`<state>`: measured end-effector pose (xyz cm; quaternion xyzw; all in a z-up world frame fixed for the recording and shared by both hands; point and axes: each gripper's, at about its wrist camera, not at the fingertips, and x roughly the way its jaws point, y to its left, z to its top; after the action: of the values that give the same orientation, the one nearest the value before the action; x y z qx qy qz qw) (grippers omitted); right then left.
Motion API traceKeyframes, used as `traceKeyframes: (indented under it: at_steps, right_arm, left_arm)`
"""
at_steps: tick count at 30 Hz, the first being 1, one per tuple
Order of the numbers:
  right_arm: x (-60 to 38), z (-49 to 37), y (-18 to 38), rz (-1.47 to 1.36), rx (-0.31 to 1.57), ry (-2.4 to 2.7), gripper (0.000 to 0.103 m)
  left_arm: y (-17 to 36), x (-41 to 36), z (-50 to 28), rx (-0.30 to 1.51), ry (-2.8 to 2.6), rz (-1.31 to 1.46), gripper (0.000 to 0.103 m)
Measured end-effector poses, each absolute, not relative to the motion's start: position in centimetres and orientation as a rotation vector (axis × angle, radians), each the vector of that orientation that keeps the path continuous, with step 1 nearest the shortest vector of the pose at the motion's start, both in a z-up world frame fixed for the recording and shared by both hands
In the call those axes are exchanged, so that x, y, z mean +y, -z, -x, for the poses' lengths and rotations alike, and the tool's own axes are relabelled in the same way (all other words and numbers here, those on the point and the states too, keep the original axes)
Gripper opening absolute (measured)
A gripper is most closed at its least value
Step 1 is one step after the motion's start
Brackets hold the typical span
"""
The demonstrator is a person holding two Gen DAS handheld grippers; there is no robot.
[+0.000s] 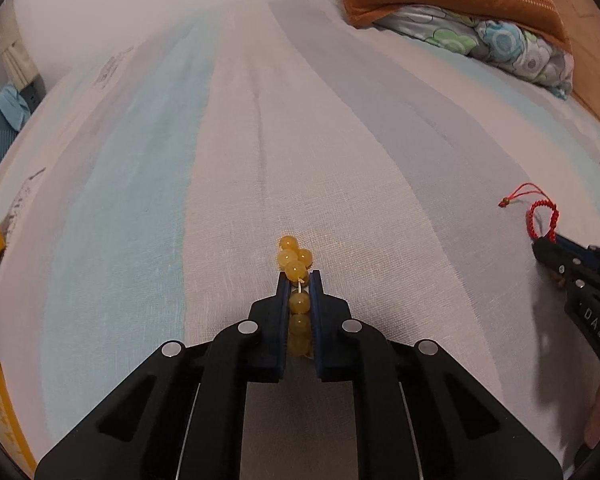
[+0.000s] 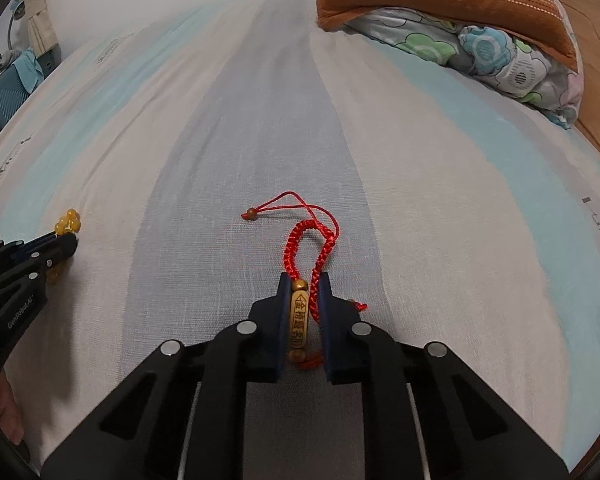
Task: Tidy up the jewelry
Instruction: 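Lift both held bracelets and carry them over the white box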
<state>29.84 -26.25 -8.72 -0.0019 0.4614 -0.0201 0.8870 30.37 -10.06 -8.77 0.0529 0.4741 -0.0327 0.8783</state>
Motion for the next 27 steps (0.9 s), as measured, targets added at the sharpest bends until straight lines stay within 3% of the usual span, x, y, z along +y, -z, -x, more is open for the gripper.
traceKeyframes:
  at_steps: [13,27]
  right_arm:
    - [-26.3,-28.9,7.1,-0.005,0.947,0.064,0.011]
    - [-24.7,-25.7,2.0,-0.013,0.872,0.054,0.011]
  left_arm:
    - [7.1,-9.9,-29.4,0.990,0.072,-0.096,0.009]
    - [1.8,-7.9,-25.5,0.941,0.069,-0.072,0.009]
